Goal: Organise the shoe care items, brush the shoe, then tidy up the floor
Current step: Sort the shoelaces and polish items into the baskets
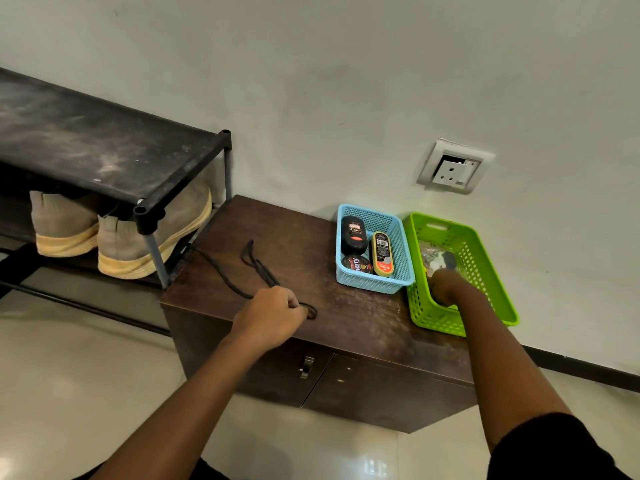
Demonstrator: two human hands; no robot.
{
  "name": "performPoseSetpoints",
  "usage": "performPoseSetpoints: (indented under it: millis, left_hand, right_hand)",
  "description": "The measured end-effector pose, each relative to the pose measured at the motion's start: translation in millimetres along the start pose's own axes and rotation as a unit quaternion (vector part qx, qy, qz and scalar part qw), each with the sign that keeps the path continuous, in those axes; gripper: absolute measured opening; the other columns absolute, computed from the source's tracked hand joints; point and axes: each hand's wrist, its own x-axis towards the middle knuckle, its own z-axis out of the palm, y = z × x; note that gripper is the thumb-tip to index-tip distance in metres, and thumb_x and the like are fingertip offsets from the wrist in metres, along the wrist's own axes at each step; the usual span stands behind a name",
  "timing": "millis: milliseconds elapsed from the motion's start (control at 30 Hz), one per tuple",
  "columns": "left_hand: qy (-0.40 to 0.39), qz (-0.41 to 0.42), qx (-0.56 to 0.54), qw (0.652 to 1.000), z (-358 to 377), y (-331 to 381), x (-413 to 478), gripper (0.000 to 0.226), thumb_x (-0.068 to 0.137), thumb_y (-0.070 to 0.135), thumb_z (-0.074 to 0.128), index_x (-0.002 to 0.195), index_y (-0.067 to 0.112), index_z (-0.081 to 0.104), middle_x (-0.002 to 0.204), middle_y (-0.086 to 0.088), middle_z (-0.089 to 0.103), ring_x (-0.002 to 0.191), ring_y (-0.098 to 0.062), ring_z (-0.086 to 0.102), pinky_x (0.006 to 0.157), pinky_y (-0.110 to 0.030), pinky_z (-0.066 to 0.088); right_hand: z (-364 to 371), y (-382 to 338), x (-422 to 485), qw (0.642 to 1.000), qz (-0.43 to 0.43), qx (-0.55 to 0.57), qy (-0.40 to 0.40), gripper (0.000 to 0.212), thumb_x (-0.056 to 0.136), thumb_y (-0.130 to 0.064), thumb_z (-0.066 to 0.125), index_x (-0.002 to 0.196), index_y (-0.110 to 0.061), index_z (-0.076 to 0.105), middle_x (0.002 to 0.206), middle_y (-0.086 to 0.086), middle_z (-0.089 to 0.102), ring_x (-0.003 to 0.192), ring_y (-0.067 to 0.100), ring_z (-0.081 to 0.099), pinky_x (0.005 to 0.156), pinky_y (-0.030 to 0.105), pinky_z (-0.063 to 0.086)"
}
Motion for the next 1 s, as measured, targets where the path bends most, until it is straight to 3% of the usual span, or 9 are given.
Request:
performPoseSetpoints:
  millis: [133, 367, 500, 567, 633, 700, 800, 867, 1000]
  left_hand:
    - [0.011, -0.012, 0.0, 1.0, -2.7, -0.2, 1.8, 0.022, 0.089, 0.035, 0.055, 0.078, 0.02, 0.068, 0.072, 0.003, 0.064, 0.069, -0.014, 0.06, 0.058, -0.028, 0.043]
    - [0.089, -0.085, 0.022, 0.992, -10.5, 1.4, 0.3, 0.024, 0.089, 0.03, 0.051, 0.073, 0.018, 0.063, 0.075, 0.002, 0.062, 0.068, -0.015, 0.057, 0.058, -0.027, 0.042]
    - [0.158, -0.147, -0.088, 0.972, -23.6, 1.0, 2.3, 0.019, 0.089, 0.018, 0.046, 0.103, 0.024, 0.058, 0.102, 0.002, 0.055, 0.087, -0.018, 0.052, 0.073, -0.033, 0.044]
    - [0.226, -0.174, -0.173, 0.943, -29.2, -0.8, 4.3, 0.032, 0.087, 0.011, 0.046, 0.117, 0.022, 0.051, 0.121, -0.003, 0.048, 0.096, -0.023, 0.052, 0.08, -0.039, 0.047]
    - [0.289, -0.192, -0.225, 0.911, -34.2, -2.2, 4.6, 0.04, 0.085, 0.005, 0.047, 0.122, 0.02, 0.047, 0.133, -0.007, 0.04, 0.106, -0.028, 0.052, 0.089, -0.046, 0.047]
    - [0.323, -0.206, -0.244, 0.891, -38.1, -2.3, 2.8, 0.042, 0.084, 0.002, 0.048, 0.122, 0.019, 0.046, 0.137, -0.009, 0.037, 0.113, -0.03, 0.049, 0.096, -0.049, 0.041]
    - [0.327, -0.221, -0.249, 0.884, -41.6, -2.5, 1.2, 0.042, 0.084, 0.002, 0.05, 0.122, 0.019, 0.046, 0.139, -0.008, 0.036, 0.118, -0.029, 0.046, 0.102, -0.044, 0.03]
    - [0.311, -0.229, -0.246, 0.889, -42.1, -2.4, 1.5, 0.04, 0.084, 0.003, 0.049, 0.12, 0.02, 0.048, 0.139, -0.008, 0.035, 0.119, -0.029, 0.045, 0.103, -0.043, 0.027]
    - [0.264, -0.22, -0.223, 0.912, -41.4, -6.7, 2.9, 0.032, 0.086, 0.007, 0.048, 0.113, 0.023, 0.053, 0.137, -0.005, 0.038, 0.121, -0.027, 0.042, 0.102, -0.042, 0.025]
  right_hand:
    - [8.2, 2.2, 1.9, 0.999, -0.012, 0.006, 0.05, 0.032, 0.095, -0.011, 0.043, 0.119, 0.004, 0.057, 0.129, 0.02, 0.055, 0.119, 0.031, 0.053, 0.095, 0.03, 0.041]
    - [-5.6, 7.7, -0.6, 0.991, 0.006, 0.057, 0.125, 0.017, 0.079, -0.012, 0.06, 0.089, -0.002, 0.07, 0.101, 0.019, 0.067, 0.097, 0.033, 0.064, 0.077, 0.028, 0.049]
    - [-38.9, -17.6, -35.2, 0.901, 0.021, 0.276, 0.333, 0.006, 0.071, 0.0, 0.062, 0.075, -0.002, 0.066, 0.083, 0.022, 0.068, 0.083, 0.037, 0.063, 0.07, 0.028, 0.042]
    - [-55.2, -49.4, -59.6, 0.861, -0.047, 0.338, 0.378, 0.007, 0.068, 0.0, 0.064, 0.072, -0.005, 0.065, 0.073, 0.013, 0.067, 0.07, 0.029, 0.063, 0.064, 0.024, 0.038]
    - [-61.3, -91.0, -80.6, 0.867, -0.151, 0.353, 0.317, 0.009, 0.068, -0.002, 0.069, 0.071, -0.01, 0.065, 0.067, 0.004, 0.064, 0.057, 0.01, 0.059, 0.057, 0.012, 0.04]
    - [-51.0, -128.9, -91.5, 0.904, -0.233, 0.313, 0.173, 0.011, 0.072, -0.008, 0.073, 0.077, -0.014, 0.066, 0.071, 0.003, 0.066, 0.049, -0.001, 0.054, 0.059, 0.014, 0.042]
    - [-13.4, -169.3, -95.6, 0.95, -0.275, 0.146, 0.02, 0.031, 0.075, -0.03, 0.077, 0.098, -0.011, 0.067, 0.098, 0.006, 0.068, 0.077, 0.006, 0.061, 0.073, 0.025, 0.047]
    - [9.0, -181.3, -97.3, 0.966, -0.255, 0.04, -0.005, 0.043, 0.076, -0.037, 0.075, 0.107, -0.01, 0.062, 0.109, 0.008, 0.063, 0.097, 0.023, 0.061, 0.081, 0.035, 0.049]
    - [31.1, -182.0, -96.7, 0.973, -0.23, 0.03, -0.007, 0.027, 0.08, -0.029, 0.071, 0.097, -0.011, 0.06, 0.107, 0.01, 0.061, 0.099, 0.028, 0.06, 0.082, 0.039, 0.05]
